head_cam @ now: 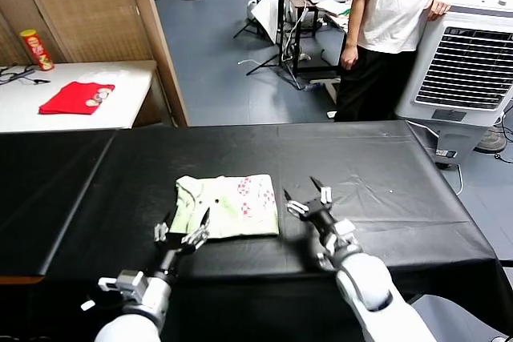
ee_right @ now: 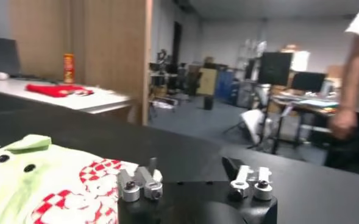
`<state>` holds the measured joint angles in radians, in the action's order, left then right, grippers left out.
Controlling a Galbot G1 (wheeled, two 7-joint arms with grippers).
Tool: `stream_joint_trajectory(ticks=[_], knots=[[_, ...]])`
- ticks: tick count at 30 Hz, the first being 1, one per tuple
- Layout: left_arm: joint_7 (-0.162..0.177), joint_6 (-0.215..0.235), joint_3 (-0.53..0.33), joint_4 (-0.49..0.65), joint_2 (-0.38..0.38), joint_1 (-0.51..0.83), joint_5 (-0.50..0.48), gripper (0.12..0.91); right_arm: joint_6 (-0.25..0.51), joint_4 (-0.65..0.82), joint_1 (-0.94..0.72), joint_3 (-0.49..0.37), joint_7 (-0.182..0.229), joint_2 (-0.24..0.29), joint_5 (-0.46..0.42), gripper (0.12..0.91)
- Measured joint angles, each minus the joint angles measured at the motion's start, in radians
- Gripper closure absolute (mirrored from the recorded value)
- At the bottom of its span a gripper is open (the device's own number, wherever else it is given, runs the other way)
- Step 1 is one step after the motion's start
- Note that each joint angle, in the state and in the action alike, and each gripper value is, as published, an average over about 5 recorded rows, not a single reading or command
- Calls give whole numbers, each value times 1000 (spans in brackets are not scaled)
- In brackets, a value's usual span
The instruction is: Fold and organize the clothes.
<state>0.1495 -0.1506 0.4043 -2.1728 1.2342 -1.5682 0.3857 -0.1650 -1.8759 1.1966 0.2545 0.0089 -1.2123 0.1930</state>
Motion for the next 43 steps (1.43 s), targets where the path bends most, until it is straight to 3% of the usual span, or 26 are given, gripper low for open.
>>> stream_joint_trajectory(ticks=[9,17,31,43], knots=[[35,-26,-8,-43,-54,-49,27,232,-15,-261,325,153,67,-23,-10,227],[49,-39,17,-97,-113,-113,41,232,-19,-422,503,218,137,-51,-13,227],[52,-59,105,-171,-157,-270,69,232,-27,-534,694,276,180,-76,-18,227],[53,-97,132,-197,-160,-318,66,232,-29,-540,738,279,180,-80,-18,227]])
